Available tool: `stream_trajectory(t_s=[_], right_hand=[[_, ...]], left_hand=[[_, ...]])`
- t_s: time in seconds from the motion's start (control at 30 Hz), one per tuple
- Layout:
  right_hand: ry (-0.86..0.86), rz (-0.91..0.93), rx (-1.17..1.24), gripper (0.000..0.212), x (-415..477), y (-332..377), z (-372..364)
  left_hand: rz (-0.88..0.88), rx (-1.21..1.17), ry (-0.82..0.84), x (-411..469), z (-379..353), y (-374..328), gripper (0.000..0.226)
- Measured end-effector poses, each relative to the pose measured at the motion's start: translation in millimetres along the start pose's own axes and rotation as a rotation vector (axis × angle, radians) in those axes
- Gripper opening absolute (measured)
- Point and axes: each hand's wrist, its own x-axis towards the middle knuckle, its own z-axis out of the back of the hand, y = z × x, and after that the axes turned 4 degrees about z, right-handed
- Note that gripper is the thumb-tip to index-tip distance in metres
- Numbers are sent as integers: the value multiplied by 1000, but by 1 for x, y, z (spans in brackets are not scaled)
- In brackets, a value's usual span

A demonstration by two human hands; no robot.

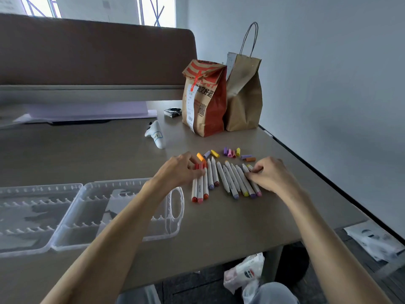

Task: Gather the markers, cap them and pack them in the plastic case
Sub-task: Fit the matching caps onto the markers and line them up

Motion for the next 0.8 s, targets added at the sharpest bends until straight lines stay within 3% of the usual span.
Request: stream_trajectory(t_s=[0.27,0.5,0.63,0.8], right_hand=[[20,25,39,17,0,-2,-1],[2,47,83,15,0,-4,-1],[-66,187,201,7,-1,12,-6],[38,277,206,11,5,46,-23]], left_hand=[[-21,39,-34,3,-1,3,15],[-169,72,-46,4,-7,1,13],[-202,101,-33,6,-8,0,15],[-168,86,-39,6,-6,2,19]])
